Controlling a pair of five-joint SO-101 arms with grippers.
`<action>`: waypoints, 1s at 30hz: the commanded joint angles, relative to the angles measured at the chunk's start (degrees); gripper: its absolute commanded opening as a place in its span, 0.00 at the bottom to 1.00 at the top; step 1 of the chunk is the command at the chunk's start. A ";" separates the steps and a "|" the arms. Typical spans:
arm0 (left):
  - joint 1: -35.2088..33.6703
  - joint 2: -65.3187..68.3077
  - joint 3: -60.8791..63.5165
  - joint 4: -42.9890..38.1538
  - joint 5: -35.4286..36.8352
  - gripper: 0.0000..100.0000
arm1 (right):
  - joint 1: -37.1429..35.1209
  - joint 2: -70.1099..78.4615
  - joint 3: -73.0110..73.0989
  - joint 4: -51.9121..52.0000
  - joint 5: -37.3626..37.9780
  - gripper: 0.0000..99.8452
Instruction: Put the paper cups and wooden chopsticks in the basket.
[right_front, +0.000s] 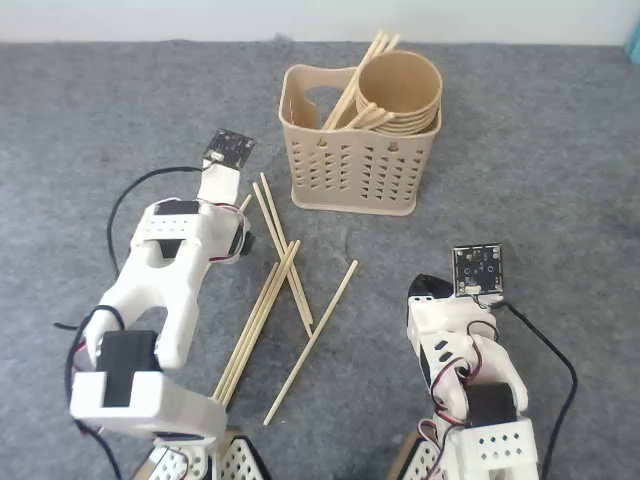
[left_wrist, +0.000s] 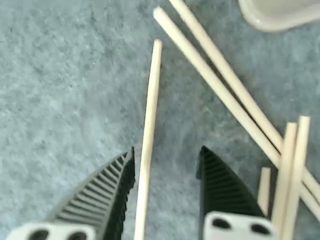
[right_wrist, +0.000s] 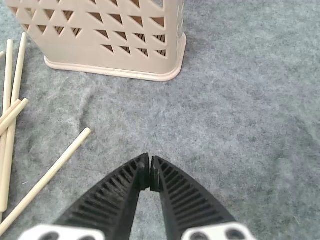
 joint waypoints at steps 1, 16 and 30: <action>-1.49 -3.34 -0.22 -3.96 -0.44 0.20 | -0.22 -1.89 0.88 0.48 0.88 0.02; -4.40 13.10 -15.78 5.36 -0.44 0.10 | -0.13 -1.89 0.88 0.57 0.88 0.02; -2.90 12.75 -17.45 15.74 -0.18 0.01 | -0.13 -1.89 0.88 0.57 0.88 0.02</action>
